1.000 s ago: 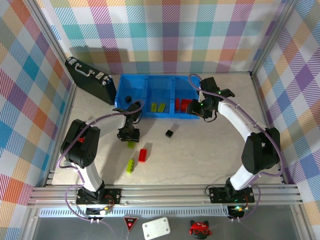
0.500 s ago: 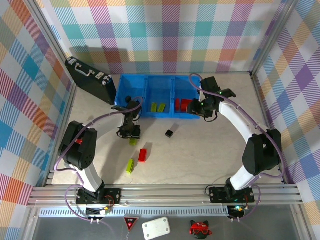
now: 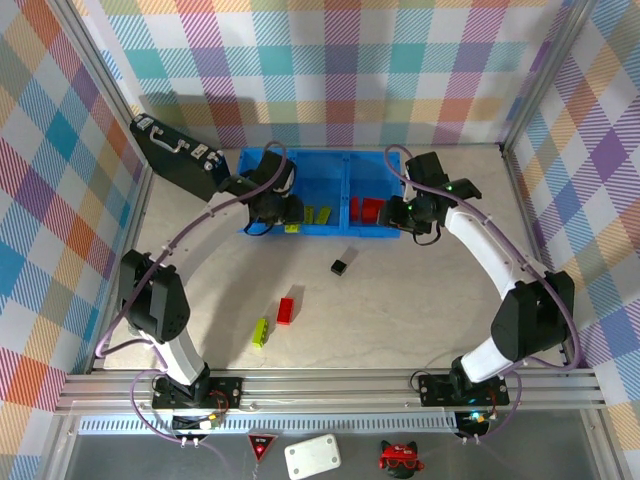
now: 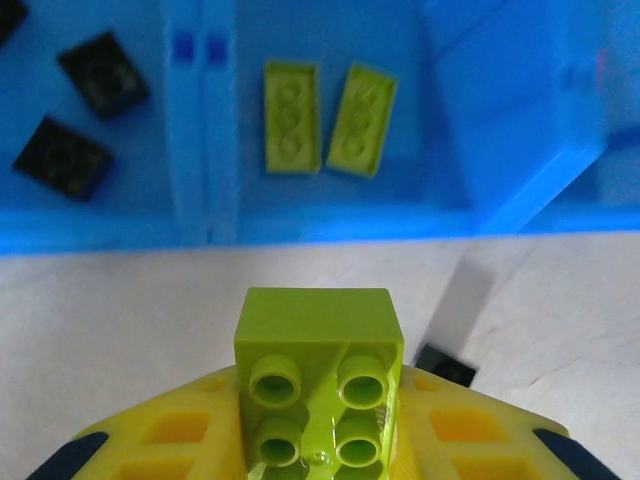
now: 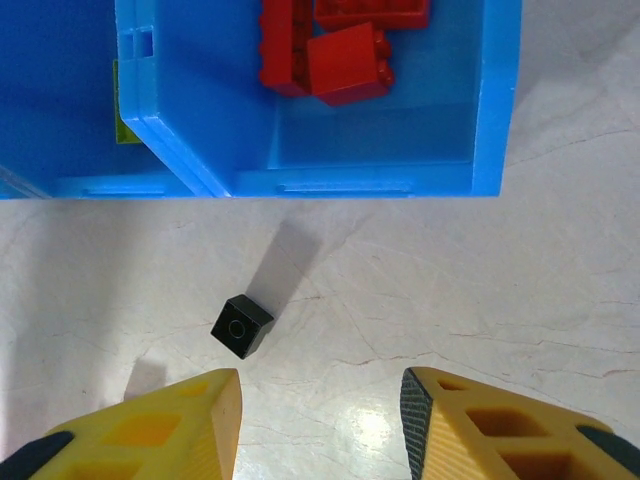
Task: Sort the legos into containers by color
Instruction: Place the lego in the container.
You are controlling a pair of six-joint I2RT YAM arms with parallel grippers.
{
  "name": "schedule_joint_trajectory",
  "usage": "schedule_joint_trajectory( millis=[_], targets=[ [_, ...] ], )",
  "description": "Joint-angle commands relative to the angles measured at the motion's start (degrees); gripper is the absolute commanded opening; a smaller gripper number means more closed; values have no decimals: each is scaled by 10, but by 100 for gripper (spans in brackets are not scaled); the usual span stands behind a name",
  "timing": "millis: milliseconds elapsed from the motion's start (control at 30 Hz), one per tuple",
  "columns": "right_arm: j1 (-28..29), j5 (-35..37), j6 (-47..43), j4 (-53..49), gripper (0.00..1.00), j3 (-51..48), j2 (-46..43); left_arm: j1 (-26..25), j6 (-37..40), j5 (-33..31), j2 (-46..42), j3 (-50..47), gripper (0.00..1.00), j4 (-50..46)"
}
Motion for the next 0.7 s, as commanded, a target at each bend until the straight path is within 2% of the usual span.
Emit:
schedule_joint_trajectory(
  millis=[0, 333, 667],
  targets=[
    [2, 11, 6, -17, 47, -7, -21, -10, -24, 3, 48, 48, 32, 22],
    [2, 17, 6, -18, 47, -25, -44, -12, -39, 79, 199, 177, 32, 97],
    [2, 21, 3, -28, 47, -26, -51, -10, -18, 108, 303, 227, 34, 124]
  ],
)
